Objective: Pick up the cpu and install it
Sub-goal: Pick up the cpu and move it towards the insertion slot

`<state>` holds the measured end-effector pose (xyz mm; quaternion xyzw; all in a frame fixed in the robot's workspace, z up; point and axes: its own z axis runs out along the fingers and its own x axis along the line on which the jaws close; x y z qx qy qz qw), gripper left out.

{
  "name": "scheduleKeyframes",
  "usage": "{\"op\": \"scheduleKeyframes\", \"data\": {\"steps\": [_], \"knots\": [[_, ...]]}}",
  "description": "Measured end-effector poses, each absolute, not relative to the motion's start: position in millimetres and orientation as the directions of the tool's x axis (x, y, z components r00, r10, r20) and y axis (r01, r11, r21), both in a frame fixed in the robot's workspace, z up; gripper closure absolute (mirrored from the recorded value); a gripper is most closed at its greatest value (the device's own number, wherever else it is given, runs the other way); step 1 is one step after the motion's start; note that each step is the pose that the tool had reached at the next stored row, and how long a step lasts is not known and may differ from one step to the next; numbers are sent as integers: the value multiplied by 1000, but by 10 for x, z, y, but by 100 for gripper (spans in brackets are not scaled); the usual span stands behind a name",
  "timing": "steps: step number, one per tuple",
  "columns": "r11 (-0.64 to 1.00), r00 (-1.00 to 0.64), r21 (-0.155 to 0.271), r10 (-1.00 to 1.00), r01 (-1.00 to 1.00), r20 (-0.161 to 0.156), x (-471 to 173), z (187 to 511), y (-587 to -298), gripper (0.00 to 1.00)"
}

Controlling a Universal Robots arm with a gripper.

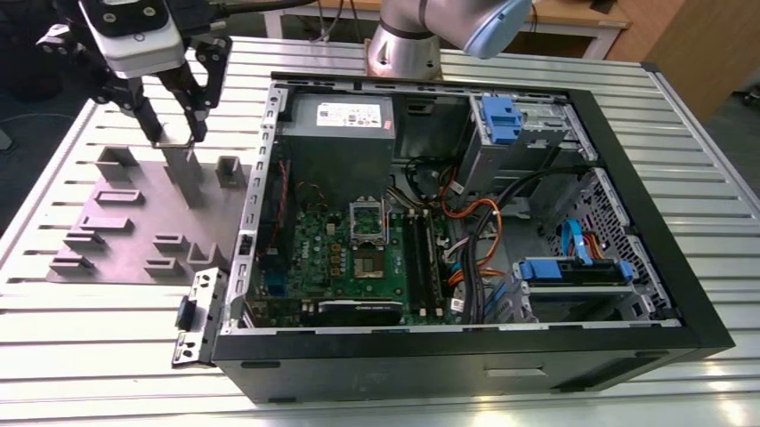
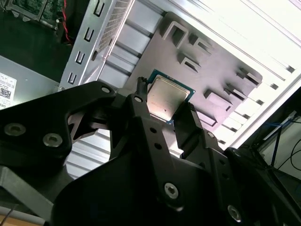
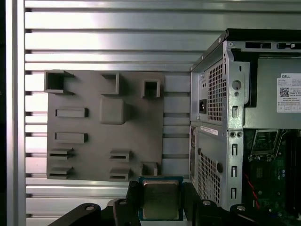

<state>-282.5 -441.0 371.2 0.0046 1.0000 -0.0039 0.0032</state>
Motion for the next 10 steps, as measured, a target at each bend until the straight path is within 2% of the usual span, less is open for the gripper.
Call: {"op": "scheduleKeyframes", "data": {"steps": [10], "knots": [[1000, -1000, -8, 12, 12, -7, -2668, 3710, -4410, 53]]}}
